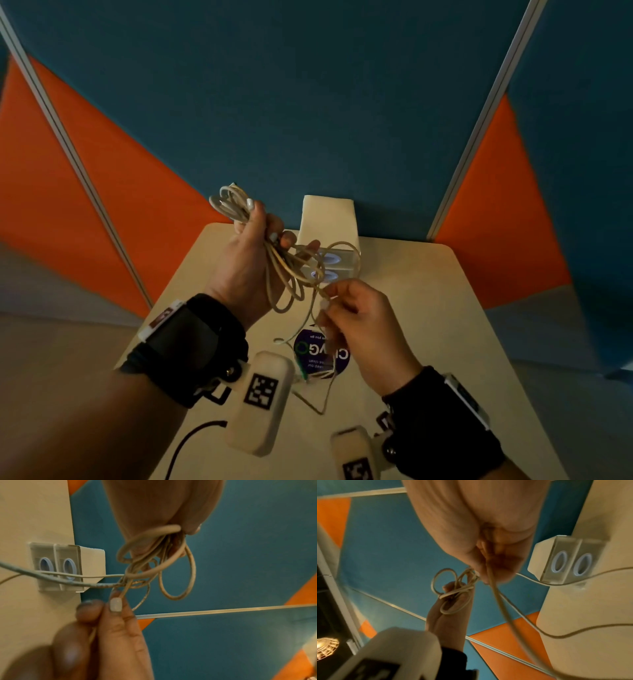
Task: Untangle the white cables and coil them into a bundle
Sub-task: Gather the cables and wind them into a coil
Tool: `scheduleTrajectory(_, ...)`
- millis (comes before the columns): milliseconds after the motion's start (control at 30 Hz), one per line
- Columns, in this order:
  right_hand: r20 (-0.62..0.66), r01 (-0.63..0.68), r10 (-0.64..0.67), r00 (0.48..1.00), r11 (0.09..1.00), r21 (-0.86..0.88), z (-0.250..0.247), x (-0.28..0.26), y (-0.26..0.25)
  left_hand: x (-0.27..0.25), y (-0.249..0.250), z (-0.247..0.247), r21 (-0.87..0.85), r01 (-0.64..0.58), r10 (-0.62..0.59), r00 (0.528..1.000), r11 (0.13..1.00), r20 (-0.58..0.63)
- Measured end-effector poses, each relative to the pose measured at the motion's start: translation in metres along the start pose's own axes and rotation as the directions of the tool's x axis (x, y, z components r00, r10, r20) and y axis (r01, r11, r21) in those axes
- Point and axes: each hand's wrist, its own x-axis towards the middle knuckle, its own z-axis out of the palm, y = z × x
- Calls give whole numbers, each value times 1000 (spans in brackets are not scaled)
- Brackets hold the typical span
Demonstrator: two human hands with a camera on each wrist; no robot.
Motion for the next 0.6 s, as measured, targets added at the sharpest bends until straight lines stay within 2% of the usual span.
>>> scheduleTrajectory(100, -14, 5, -6, 1000, 998, -64, -1, 3, 7, 1, 1, -4, -46, -24, 23, 999, 999, -23)
scheduleTrajectory(200, 27, 73, -70, 997, 987, -145, -4, 3, 11, 2, 3, -6, -19, -36, 35, 999, 999, -28)
scheduleTrajectory(300, 75, 133, -117, 990, 955, -264, -18, 4, 19, 8, 12, -12, -52, -102, 99, 993, 993, -63)
scheduleTrajectory(467, 34, 144, -140, 990, 967, -209, -34, 2, 26, 16, 27, -27, -104, -96, 87, 992, 990, -92)
scheduleTrajectory(600, 123, 191, -162, 979, 939, -285, -43, 4, 25, 16, 27, -26, -85, -78, 72, 995, 993, -76)
